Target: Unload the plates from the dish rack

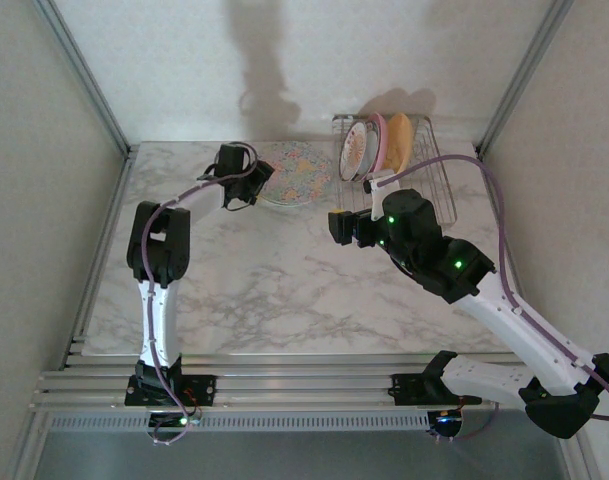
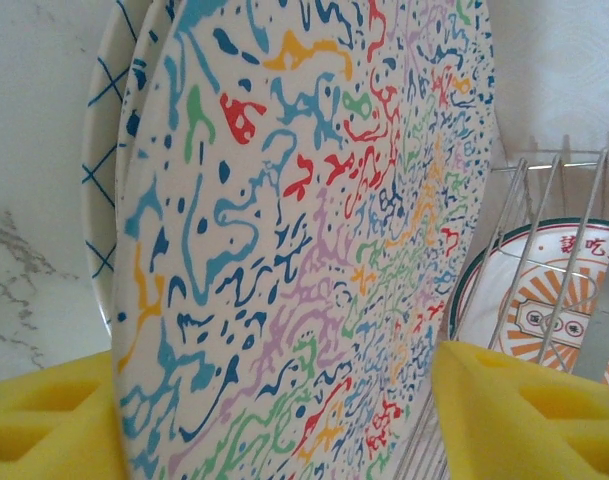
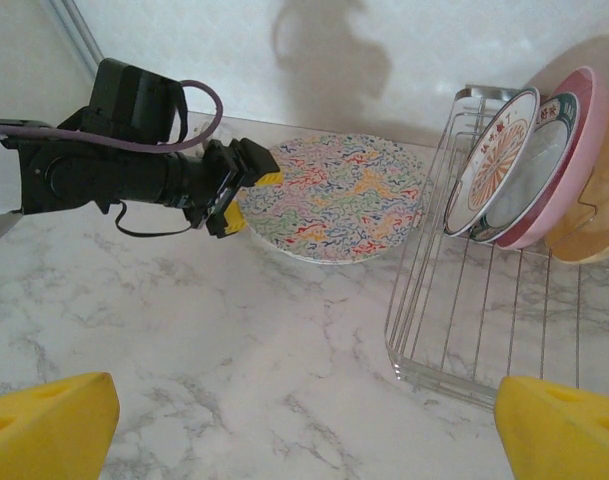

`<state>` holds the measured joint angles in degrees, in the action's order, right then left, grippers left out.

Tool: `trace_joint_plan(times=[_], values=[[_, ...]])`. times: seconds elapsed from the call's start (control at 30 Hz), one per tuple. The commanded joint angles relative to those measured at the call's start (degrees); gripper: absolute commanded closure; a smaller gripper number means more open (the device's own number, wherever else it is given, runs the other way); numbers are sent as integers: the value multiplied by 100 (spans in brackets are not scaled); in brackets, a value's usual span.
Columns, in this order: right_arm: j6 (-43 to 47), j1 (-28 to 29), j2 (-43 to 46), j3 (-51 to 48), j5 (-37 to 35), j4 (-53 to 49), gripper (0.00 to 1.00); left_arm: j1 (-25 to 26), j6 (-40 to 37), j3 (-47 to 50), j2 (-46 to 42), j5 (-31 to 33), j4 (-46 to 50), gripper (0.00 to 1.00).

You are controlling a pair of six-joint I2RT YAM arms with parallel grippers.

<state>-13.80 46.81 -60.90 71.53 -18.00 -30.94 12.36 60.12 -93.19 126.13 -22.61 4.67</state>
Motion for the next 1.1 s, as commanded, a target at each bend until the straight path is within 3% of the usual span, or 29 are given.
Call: trace_joint_plan(times=[0.0, 0.53, 0.9, 1.07], values=[[-96, 63, 31, -3, -10, -79, 3, -38, -121, -288, 268, 112, 458, 33], [-157, 62, 31, 28, -148, -212, 3, -26, -175, -941, 561, 351, 1123, 26], [-362, 58, -80, 232, -629, -708, 3, -26, -314, -1343, 729, 514, 1584, 25], [-412, -54, -111, 450, -1280, -1161, 1, -4, -436, -1353, 541, 648, 1626, 19]])
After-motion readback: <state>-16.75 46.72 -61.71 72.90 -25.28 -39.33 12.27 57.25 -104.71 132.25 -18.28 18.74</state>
